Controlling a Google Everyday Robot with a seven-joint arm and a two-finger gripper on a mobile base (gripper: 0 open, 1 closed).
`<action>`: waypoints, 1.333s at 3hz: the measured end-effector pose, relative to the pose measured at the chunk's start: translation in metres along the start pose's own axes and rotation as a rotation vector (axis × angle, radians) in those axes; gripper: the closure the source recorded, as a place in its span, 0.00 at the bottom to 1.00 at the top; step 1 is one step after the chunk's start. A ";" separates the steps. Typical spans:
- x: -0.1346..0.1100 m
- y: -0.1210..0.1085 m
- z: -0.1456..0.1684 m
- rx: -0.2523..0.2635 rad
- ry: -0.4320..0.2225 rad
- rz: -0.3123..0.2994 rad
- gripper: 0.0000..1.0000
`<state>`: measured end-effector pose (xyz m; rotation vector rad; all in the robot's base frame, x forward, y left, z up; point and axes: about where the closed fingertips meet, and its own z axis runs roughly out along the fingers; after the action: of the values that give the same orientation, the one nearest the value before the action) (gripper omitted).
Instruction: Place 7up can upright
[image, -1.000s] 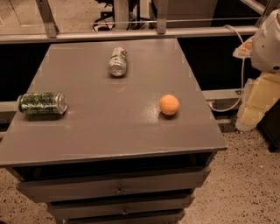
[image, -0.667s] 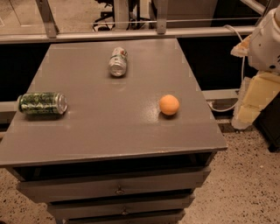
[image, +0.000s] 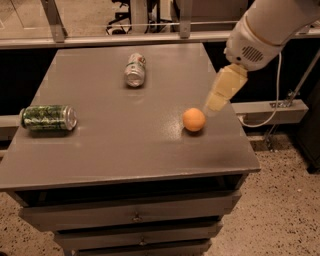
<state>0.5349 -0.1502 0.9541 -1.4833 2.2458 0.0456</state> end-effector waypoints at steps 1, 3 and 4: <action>-0.046 -0.024 0.025 0.025 -0.078 0.195 0.00; -0.063 -0.033 0.031 0.035 -0.133 0.264 0.00; -0.133 -0.066 0.055 0.024 -0.267 0.384 0.00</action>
Offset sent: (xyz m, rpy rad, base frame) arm 0.0382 0.0295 -0.0009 0.0883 -0.0128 -0.0997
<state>0.6546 -0.0484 0.9691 -0.9504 2.2628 0.3143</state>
